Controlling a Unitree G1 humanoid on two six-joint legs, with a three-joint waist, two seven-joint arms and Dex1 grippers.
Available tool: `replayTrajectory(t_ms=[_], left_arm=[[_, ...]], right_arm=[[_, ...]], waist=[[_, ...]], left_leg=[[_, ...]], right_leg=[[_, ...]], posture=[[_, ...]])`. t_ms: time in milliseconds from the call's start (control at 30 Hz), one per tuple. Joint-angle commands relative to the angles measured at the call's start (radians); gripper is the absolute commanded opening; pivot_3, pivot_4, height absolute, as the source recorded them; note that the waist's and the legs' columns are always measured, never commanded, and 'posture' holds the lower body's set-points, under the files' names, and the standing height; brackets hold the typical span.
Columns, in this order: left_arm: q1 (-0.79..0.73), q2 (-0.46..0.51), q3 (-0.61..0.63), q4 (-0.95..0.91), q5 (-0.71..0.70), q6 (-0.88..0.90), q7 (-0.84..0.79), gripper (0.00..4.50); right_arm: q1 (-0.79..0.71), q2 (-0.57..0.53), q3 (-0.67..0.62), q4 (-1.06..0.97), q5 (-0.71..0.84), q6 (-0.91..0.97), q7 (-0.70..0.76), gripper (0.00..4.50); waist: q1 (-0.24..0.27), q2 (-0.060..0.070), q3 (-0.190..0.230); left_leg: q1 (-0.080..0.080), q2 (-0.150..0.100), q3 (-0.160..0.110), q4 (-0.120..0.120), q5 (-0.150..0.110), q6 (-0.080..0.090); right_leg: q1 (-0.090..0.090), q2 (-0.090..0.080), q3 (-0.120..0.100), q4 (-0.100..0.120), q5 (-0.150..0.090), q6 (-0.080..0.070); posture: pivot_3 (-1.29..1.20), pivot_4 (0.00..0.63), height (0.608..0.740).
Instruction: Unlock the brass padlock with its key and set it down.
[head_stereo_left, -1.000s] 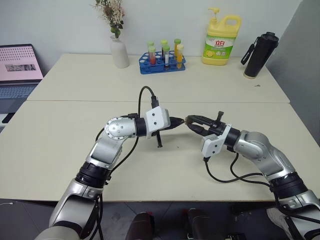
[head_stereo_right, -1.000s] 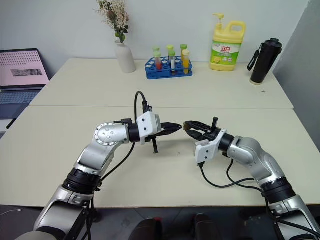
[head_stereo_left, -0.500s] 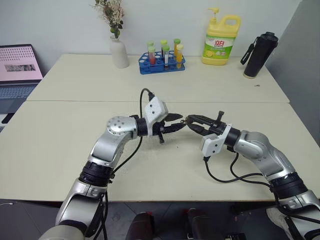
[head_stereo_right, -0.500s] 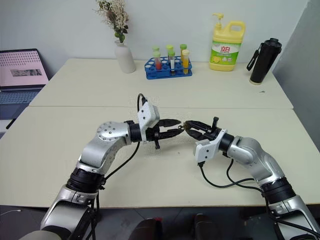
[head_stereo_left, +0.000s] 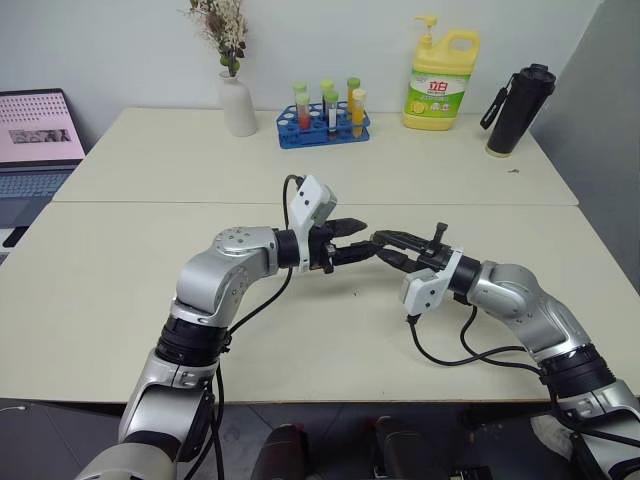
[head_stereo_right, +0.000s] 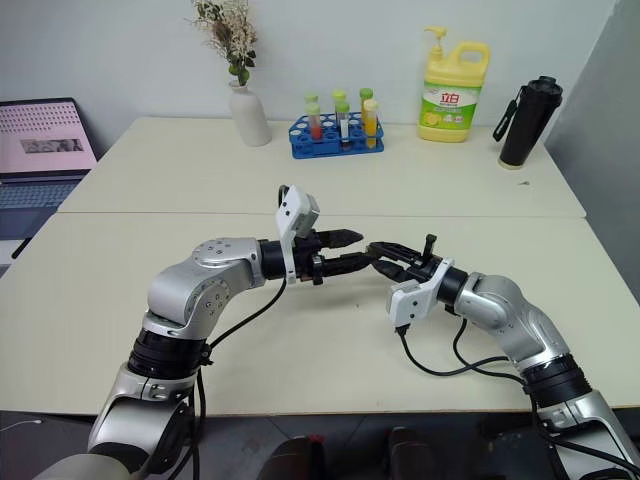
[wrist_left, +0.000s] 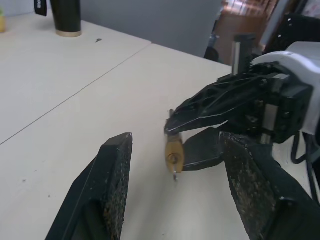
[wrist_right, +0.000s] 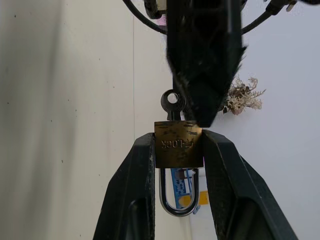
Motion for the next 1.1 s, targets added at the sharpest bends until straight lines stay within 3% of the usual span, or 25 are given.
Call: replayTrajectory(t_ms=[33, 267, 367, 533, 600, 833, 1100], left_arm=[[-0.022, -0.007, -0.011, -0.014, 0.005, 0.003, 0.01, 2.9], [-0.024, -0.015, -0.017, -0.007, 0.011, -0.003, 0.011, 2.9], [-0.026, -0.02, -0.013, -0.002, 0.011, -0.002, 0.014, 2.3], [-0.022, -0.021, -0.01, -0.005, 0.013, 0.002, 0.017, 0.6], [-0.02, -0.02, -0.011, -0.005, 0.016, 0.0, 0.015, 0.15], [-0.014, -0.014, -0.013, -0.002, 0.02, -0.007, 0.009, 0.16], [-0.012, 0.016, -0.019, 0.003, 0.002, -0.018, -0.051, 0.16]], right_arm=[[-0.011, 0.001, -0.011, -0.042, 0.02, -0.012, -0.003, 0.94], [-0.005, 0.003, -0.01, -0.053, 0.02, -0.011, -0.002, 0.94], [-0.004, 0.003, -0.009, -0.055, 0.022, -0.012, 0.0, 0.94], [-0.004, 0.0, -0.008, -0.058, 0.02, -0.012, 0.002, 0.94], [-0.004, 0.0, -0.008, -0.058, 0.019, -0.012, 0.003, 0.94], [0.019, -0.015, -0.02, -0.075, 0.061, 0.017, 0.039, 0.94], [0.183, -0.074, -0.129, -0.198, 0.21, 0.188, 0.122, 3.61]], waist=[[0.0, 0.0, 0.0], [0.0, 0.0, 0.0], [0.0, 0.0, 0.0], [0.0, 0.0, 0.0], [0.0, 0.0, 0.0], [0.0, 0.0, 0.0], [0.001, 0.0, 0.0]], left_leg=[[0.0, 0.0, 0.0, 0.0, 0.0, 0.0], [0.0, 0.0, 0.0, 0.0, 0.0, 0.0], [0.0, 0.0, 0.0, 0.001, 0.0, 0.0], [0.0, 0.0, 0.0, 0.001, 0.0, 0.0], [0.0, 0.0, 0.0, 0.001, 0.0, 0.0], [0.0, 0.0, 0.0, 0.001, 0.0, 0.0], [-0.001, 0.0, 0.0, 0.001, 0.0, 0.0]], right_leg=[[0.0, 0.0, 0.0, 0.0, 0.0, 0.0], [0.0, 0.0, 0.0, 0.0, 0.0, 0.0], [0.0, 0.0, 0.0, 0.0, 0.0, 0.0], [0.0, 0.0, 0.0, 0.0, 0.0, 0.0], [0.0, 0.0, 0.0, 0.0, 0.0, 0.0], [0.0, 0.0, 0.0, 0.0, 0.0, 0.0], [0.0, 0.0, 0.0, 0.0, 0.0, 0.0]], posture=[[0.0, 0.15, 0.74], [0.0, 0.15, 0.74], [0.0, 0.15, 0.74], [0.0, 0.15, 0.74], [0.0, 0.15, 0.74], [0.0, 0.15, 0.74], [0.0, 0.15, 0.74]])
